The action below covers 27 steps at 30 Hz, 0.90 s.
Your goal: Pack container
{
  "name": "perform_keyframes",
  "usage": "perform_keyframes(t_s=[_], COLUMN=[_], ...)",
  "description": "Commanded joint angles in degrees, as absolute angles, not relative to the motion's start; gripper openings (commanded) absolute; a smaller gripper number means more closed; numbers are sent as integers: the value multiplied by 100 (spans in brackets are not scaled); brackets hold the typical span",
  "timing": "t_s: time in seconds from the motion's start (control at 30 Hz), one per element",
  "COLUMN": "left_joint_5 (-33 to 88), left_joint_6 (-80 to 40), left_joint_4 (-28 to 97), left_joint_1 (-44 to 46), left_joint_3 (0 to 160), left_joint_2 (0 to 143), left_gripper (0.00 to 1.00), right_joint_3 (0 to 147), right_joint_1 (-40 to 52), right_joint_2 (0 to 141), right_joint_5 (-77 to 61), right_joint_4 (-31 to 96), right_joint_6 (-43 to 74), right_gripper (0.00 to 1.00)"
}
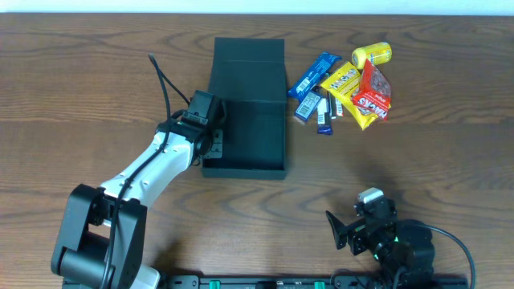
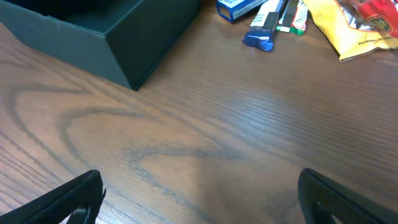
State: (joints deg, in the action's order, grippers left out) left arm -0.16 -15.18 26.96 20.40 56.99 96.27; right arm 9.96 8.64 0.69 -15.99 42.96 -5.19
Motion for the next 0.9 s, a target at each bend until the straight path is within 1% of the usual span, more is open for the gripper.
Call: perform_keyframes(t_s=[0.0,0.2,0.23,0.27,0.3,0.33,0.4,0.43,0.63,0.87], left_joint_5=[126,320,320,318,316,303,303,307,305,294], left_joint_6=[-1791,-1846,-1844,-1841,-1841,-1844,-1841,-1844,-1811,-1774], left_joint_4=[2689,2692,2694,2694,2692,2692,2696,2714,2991,3017], left_joint_1=[2027,2027,2027,2027,2027,2027,2027,2027,2027,2027], left_joint_3=[5673,5673,5673,5673,5673,5673,5677,5686,5892,6034], left_joint_2=[9653,9653,9653,9653,9653,9653,9651,9644,9312,8193], left_gripper=[6,6,22,45,61,72,98,96,95,95], right_joint_3=[976,976,976,976,976,976,976,976,976,976], right_joint_1=[904,904,904,904,904,904,904,904,904,904], right_joint_2=[32,32,32,32,32,32,32,32,32,32], right_joint_5=[-1584,-1584,-1584,-1584,-1584,-1584,-1584,-1584,-1568,-1422], right_joint_4=[4305,4305,4305,4303,4305,4303,4305,4305,4305,4305], right_joint_6=[-519,-519,-519,-519,-519,-519,-519,-519,-523,-526], right_gripper=[99,99,99,99,99,99,99,99,99,99])
